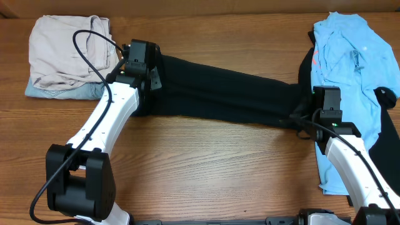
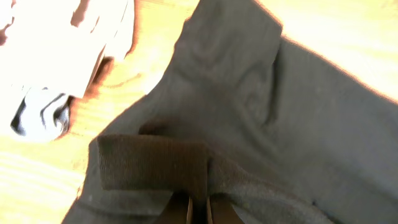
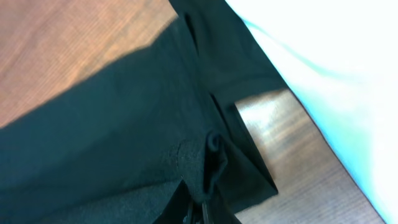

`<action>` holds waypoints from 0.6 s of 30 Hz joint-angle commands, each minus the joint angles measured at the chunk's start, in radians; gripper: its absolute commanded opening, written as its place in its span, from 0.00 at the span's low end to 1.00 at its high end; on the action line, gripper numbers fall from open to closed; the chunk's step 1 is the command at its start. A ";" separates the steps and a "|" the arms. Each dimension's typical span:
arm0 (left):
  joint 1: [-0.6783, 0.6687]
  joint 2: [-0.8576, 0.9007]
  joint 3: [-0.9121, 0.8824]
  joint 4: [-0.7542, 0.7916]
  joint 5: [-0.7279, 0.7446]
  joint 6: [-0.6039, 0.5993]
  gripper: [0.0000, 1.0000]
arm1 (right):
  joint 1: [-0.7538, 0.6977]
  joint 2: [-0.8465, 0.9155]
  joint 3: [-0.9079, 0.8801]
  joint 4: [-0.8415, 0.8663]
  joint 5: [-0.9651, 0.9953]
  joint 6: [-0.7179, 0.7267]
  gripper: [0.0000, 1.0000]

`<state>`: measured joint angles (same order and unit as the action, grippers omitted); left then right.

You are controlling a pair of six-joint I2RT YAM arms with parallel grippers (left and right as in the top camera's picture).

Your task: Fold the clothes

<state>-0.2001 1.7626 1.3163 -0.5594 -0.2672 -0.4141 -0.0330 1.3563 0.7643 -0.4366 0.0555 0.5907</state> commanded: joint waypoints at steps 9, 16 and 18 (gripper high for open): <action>0.006 0.067 0.019 0.149 -0.035 0.011 0.79 | -0.008 0.204 0.023 0.206 -0.031 -0.050 0.51; 0.029 0.071 0.040 0.215 0.014 0.106 0.99 | -0.016 0.159 0.023 0.178 -0.042 -0.080 0.82; 0.053 0.061 0.080 0.165 0.060 0.116 1.00 | -0.024 0.135 0.023 0.161 -0.060 -0.122 0.84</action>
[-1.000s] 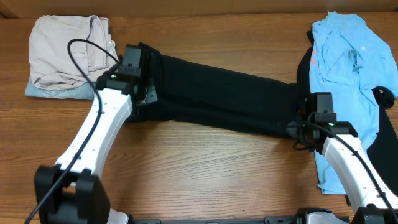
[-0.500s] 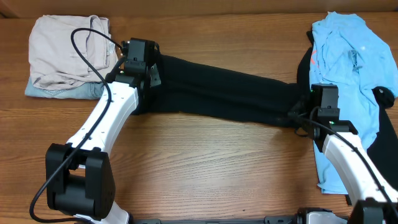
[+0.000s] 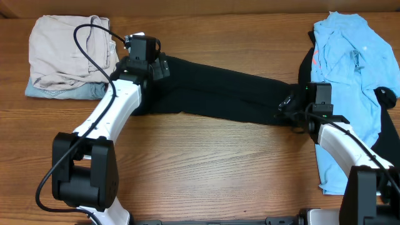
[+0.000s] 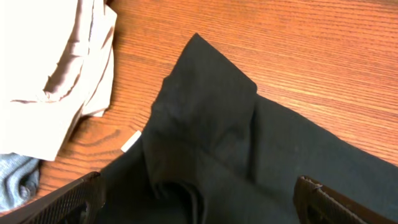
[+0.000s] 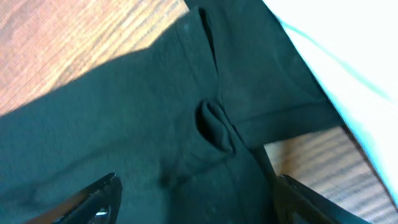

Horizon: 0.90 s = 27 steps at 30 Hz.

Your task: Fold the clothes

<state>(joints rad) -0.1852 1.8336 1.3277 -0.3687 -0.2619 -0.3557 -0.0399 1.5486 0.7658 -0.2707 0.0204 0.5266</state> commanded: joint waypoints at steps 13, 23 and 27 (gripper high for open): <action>0.182 -0.011 0.338 -0.508 0.337 0.187 1.00 | -0.028 0.019 0.021 -0.132 -0.148 -0.375 0.85; 0.192 -0.010 0.338 -0.539 0.330 0.200 1.00 | -0.028 0.156 0.021 -0.047 -0.121 -0.468 0.79; 0.192 -0.008 0.338 -0.539 0.330 0.200 1.00 | -0.028 0.215 0.021 0.021 -0.107 -0.513 0.77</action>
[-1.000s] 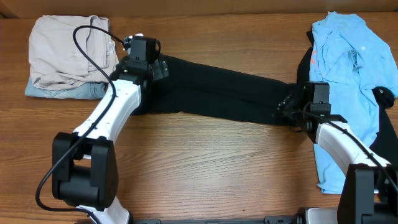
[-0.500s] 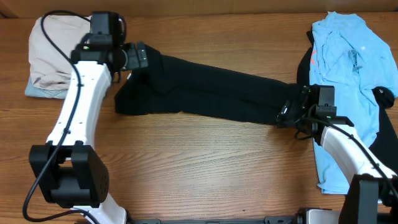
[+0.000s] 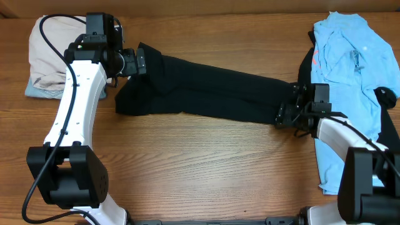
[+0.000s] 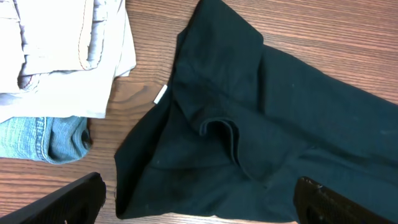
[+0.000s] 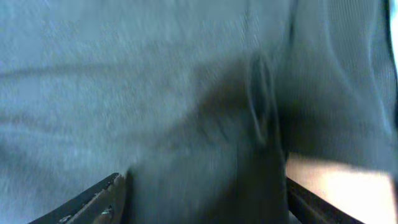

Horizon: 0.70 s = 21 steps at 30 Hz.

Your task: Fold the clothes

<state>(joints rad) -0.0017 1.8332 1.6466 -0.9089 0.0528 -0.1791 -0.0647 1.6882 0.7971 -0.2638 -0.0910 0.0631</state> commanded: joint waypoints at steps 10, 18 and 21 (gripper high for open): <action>0.008 -0.008 0.018 0.000 0.015 0.023 1.00 | -0.003 0.098 -0.010 0.094 0.005 -0.122 0.54; 0.008 -0.008 0.018 -0.011 0.015 0.023 1.00 | -0.003 0.082 0.043 -0.067 -0.138 -0.005 0.09; 0.008 -0.008 0.018 -0.011 0.015 0.023 1.00 | -0.006 0.051 0.111 -0.218 -0.138 0.018 0.07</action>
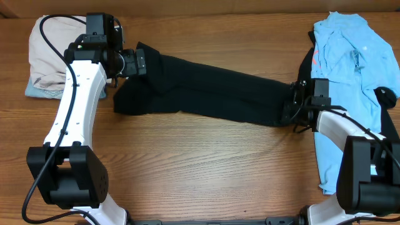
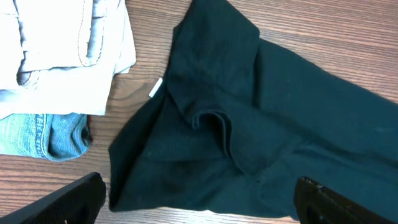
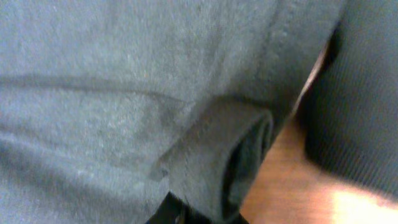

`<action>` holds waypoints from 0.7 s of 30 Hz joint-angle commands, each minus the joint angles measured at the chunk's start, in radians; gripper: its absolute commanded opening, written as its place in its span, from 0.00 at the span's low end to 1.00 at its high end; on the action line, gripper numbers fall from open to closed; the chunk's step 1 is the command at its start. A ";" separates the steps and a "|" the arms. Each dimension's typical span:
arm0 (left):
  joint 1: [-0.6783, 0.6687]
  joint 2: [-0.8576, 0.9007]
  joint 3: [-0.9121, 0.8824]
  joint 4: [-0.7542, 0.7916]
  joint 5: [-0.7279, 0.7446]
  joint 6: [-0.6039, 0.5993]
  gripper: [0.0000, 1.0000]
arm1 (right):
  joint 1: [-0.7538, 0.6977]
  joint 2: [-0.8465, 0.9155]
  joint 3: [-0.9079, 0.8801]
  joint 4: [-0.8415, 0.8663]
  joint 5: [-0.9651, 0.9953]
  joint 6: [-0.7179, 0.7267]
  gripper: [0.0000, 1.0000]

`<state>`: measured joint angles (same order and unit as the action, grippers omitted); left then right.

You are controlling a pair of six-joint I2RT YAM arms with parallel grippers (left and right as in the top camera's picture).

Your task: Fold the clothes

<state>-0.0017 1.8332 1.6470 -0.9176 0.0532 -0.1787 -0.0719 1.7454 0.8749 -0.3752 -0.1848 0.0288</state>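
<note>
A long black garment lies stretched across the wooden table from left to right. Its left end lies rumpled with a small raised fold. My left gripper hovers open above that end, its two fingers wide apart and empty; in the overhead view the left gripper sits at the garment's upper left corner. My right gripper is at the garment's right end. Up close, the right gripper is shut on a pinched fold of the black fabric.
A folded beige pile on top of blue jeans sits at the far left, close to my left arm. A light blue shirt over another dark garment covers the right side.
My right gripper was open and pressed low on the garment's right end; now it is shut on a fold of it. The left gripper stays open above the left end, hardly moved.
Both grippers were shut on the black garment's ends, holding it stretched. Then both stood open with the ends lying loose. Then the left gripper was higher, near the beige pile, and the right low on the fabric. Now the right grips the right end again.
</note>
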 commanded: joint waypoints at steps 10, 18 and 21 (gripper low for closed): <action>0.009 -0.008 0.018 -0.002 0.014 0.023 1.00 | -0.052 -0.096 0.294 -0.581 0.045 0.002 0.04; 0.009 -0.008 0.018 -0.002 0.014 0.023 1.00 | -0.007 -0.096 0.405 -0.657 0.045 -0.025 0.04; 0.009 -0.008 0.018 -0.001 0.014 0.023 1.00 | 0.043 -0.096 0.437 -0.651 0.033 -0.024 0.04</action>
<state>-0.0017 1.8332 1.6466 -0.9207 0.0536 -0.1783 -0.0780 1.6745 1.2549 -1.0336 -0.1493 0.0189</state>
